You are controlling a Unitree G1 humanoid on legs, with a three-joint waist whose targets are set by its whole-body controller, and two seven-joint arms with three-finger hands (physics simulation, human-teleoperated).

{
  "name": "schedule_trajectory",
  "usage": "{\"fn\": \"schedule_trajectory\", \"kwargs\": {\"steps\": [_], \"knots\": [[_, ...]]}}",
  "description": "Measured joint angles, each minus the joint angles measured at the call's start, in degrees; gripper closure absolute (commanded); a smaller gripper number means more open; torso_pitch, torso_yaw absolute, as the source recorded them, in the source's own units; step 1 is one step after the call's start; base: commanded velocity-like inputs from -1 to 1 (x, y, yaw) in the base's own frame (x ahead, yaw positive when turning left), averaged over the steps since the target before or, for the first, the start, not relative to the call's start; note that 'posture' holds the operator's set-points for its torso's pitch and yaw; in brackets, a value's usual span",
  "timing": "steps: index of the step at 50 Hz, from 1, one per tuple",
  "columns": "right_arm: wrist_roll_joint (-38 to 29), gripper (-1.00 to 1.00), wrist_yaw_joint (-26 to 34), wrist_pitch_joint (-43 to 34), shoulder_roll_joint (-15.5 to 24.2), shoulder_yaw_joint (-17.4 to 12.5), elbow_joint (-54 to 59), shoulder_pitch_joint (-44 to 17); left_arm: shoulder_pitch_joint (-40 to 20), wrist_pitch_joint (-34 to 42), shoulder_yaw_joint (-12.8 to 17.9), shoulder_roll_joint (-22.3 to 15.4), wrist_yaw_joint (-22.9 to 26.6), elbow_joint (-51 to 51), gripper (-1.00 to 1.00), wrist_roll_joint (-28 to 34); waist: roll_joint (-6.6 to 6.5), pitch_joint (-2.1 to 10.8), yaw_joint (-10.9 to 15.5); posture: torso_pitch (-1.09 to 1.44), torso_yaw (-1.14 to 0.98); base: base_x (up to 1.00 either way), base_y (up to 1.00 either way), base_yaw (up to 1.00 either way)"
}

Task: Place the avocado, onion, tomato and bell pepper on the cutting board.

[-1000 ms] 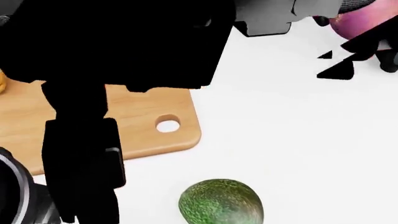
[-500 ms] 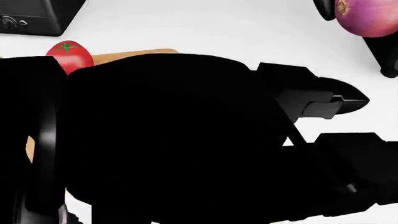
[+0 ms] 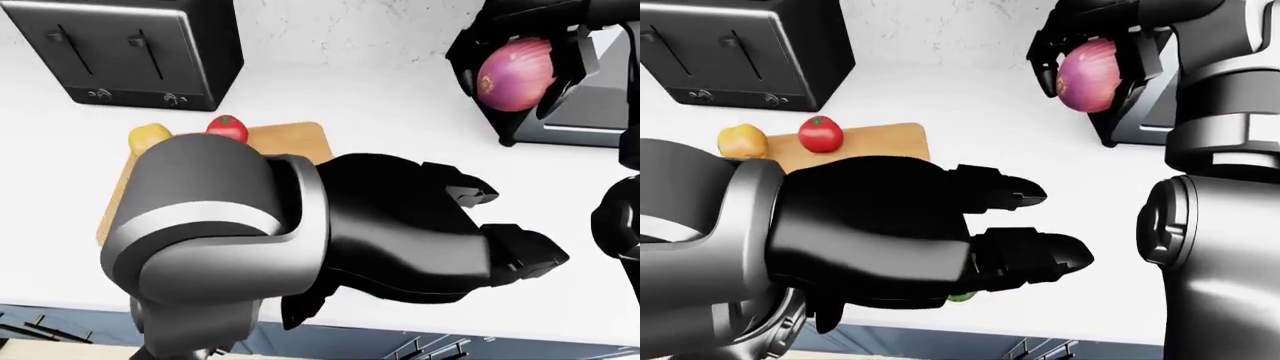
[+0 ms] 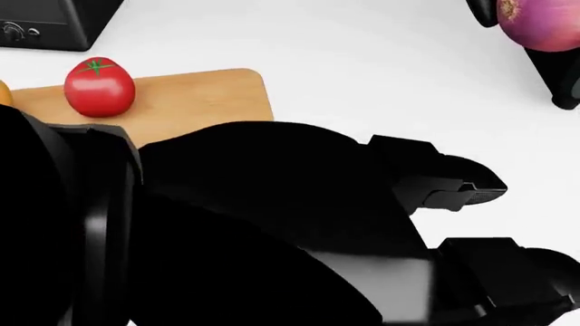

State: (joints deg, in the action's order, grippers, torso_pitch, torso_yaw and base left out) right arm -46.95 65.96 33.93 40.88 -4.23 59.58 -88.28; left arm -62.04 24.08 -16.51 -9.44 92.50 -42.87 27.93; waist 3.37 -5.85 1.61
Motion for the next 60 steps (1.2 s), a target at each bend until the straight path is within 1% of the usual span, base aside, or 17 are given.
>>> {"fn": "schedule_trajectory", "kwargs": {"steps": [11, 15, 19, 23, 28, 37, 46, 54, 60], "knots": [[0.0, 1.0, 0.2, -0.1, 0.1, -0.1, -0.2, 0.3, 1.1, -6.1, 1.1, -0.9, 0.0, 3.7, -1.0, 0.1, -0.07, 0.11, 0.0, 0.0, 0.0, 0.0, 0.0, 0.0], [0.0, 1.0, 0.1, -0.1, 0.0, -0.1, -0.4, 0.6, 1.2, -7.0, 1.1, -1.3, 0.0, 4.0, -1.0, 0.0, -0.1, 0.17, 0.0, 0.0, 0.0, 0.0, 0.0, 0.0], [0.1, 1.0, 0.2, -0.1, 0.0, -0.1, -0.5, 0.8, 1.1, -7.5, 1.2, -0.9, 0.0, 4.5, -1.0, 0.0, -0.13, 0.19, 0.0, 0.0, 0.0, 0.0, 0.0, 0.0], [0.2, 1.0, 0.3, -0.2, 0.1, -0.2, -0.8, 1.0, 1.8, -10.4, 1.5, -0.5, 0.0, 5.6, -1.0, 0.4, -0.14, 0.23, 0.0, 0.0, 0.0, 0.0, 0.0, 0.0], [0.2, 1.0, 0.4, -0.3, 0.1, -0.2, -0.9, 1.1, 2.0, -12.0, 1.7, -0.2, 0.0, 6.1, -1.0, 0.8, -0.11, 0.26, 0.0, 0.0, 0.0, 0.0, 0.0, 0.0], [0.2, 1.0, 0.5, -0.2, 0.1, -0.1, -0.6, 0.9, 1.9, -15.6, 2.9, 0.5, 0.0, 8.4, -1.0, 1.2, -0.07, 0.28, 0.1, 0.0, 0.0, 0.0, 0.0, 0.0], [0.1, 1.0, 0.4, -0.1, 0.3, -0.1, -0.5, 0.7, 2.7, -21.6, 4.2, 2.9, 0.0, 12.1, -1.0, 2.8, 0.06, 0.33, 0.1, 0.0, 0.0, 0.0, 0.0, 0.0], [0.1, 1.0, 0.3, 0.1, 0.4, -0.1, -0.3, 0.7, 3.3, -29.0, 6.6, 6.8, 0.0, 16.4, -1.0, 5.5, 0.27, 0.44, 0.2, 0.0, 0.0, 0.0, 0.0, 0.0], [0.1, 1.0, 0.6, 0.1, 0.5, -0.2, -0.6, 0.8, 4.5, -32.0, 7.1, 8.0, 0.0, 17.8, -1.0, 6.8, 0.32, 0.5, 0.2, 0.0, 0.0, 0.0, 0.0, 0.0]]}}
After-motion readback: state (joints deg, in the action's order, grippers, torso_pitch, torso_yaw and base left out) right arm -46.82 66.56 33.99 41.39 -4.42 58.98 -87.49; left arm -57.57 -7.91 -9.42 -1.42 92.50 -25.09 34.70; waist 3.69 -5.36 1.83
